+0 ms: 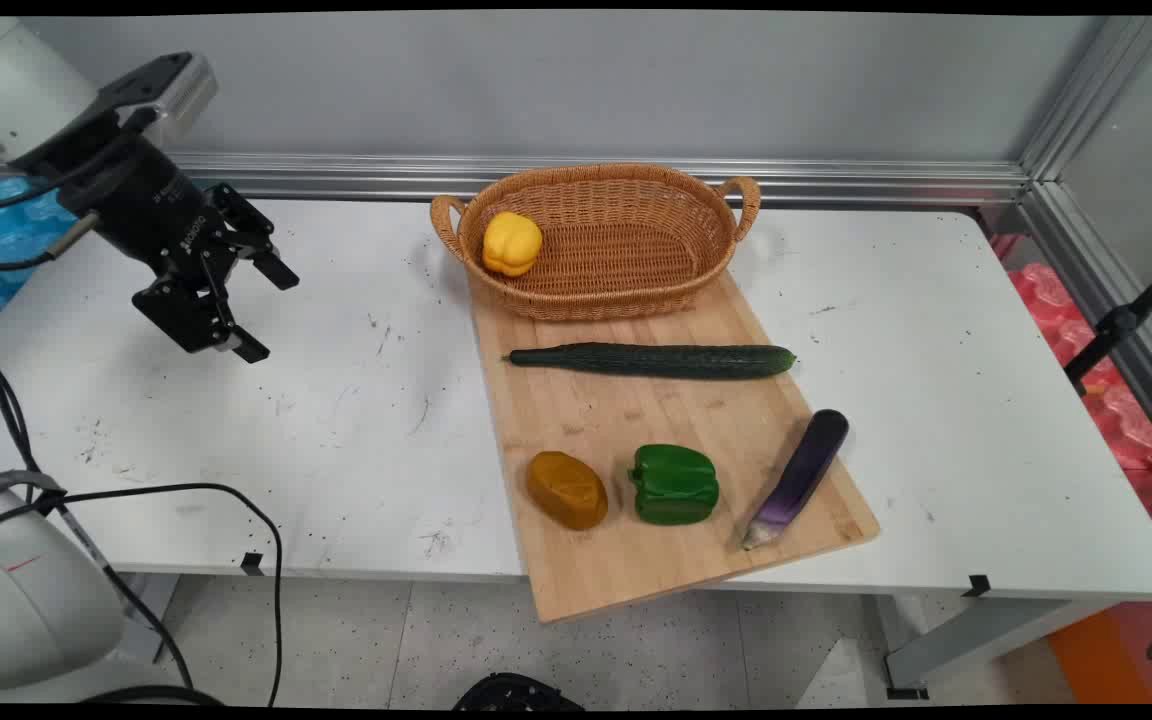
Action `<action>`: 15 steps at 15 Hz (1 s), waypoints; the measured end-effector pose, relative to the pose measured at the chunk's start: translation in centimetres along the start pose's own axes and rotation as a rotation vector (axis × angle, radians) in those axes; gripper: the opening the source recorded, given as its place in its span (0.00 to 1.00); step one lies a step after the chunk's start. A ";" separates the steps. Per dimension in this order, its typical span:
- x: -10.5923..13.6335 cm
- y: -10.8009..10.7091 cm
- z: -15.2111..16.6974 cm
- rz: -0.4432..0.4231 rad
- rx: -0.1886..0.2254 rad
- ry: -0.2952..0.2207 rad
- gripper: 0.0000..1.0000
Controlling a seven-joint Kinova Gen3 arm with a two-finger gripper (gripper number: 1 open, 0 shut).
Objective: Pick up the potato from the cutting board
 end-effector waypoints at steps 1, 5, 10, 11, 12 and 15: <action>0.2 0.0 0.1 0.000 -0.002 0.009 1.00; 2.2 0.1 0.8 0.014 -0.019 0.047 1.00; 6.4 0.7 2.8 0.085 -0.055 0.093 1.00; 6.9 0.8 3.1 0.098 -0.061 0.096 1.00; 7.7 0.9 3.7 0.118 -0.069 0.101 1.00; 9.7 1.2 5.6 0.182 -0.092 0.109 1.00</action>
